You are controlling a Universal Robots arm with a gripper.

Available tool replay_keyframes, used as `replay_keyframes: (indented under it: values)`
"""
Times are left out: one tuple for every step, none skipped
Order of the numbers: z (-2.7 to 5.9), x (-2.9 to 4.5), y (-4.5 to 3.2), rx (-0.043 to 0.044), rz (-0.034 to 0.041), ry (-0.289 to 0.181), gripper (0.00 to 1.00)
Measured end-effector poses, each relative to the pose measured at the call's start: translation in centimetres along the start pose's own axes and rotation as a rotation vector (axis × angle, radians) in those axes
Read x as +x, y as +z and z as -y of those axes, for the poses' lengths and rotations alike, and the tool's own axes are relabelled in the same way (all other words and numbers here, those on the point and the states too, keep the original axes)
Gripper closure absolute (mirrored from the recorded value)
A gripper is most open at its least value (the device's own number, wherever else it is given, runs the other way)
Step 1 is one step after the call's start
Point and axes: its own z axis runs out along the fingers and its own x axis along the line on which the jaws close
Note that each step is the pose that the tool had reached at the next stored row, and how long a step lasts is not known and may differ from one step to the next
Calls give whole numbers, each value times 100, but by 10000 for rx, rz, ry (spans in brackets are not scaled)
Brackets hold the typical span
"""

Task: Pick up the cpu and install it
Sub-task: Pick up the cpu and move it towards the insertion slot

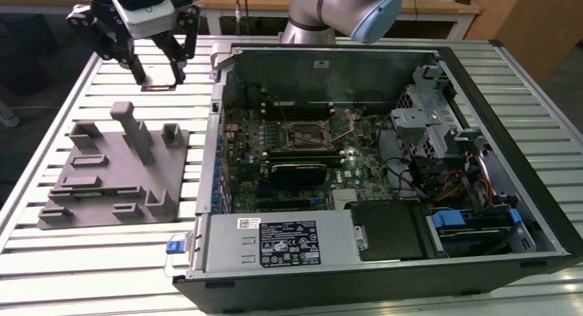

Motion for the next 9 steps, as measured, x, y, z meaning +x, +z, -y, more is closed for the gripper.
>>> replay_keyframes:
  values:
    - [0,-11,0,0,0,0,46]
    - [0,-22,1,-1,1,0,46]
    - [0,-33,1,0,1,0,46]
    - [0,-45,1,0,1,0,46]
    - [0,-56,1,0,0,0,46]
    - [1,-66,1,0,0,0,46]
    - [1,-77,1,0,1,0,46]
    - [1,-89,1,0,0,0,46]
    - [1,-102,1,0,0,-1,46]
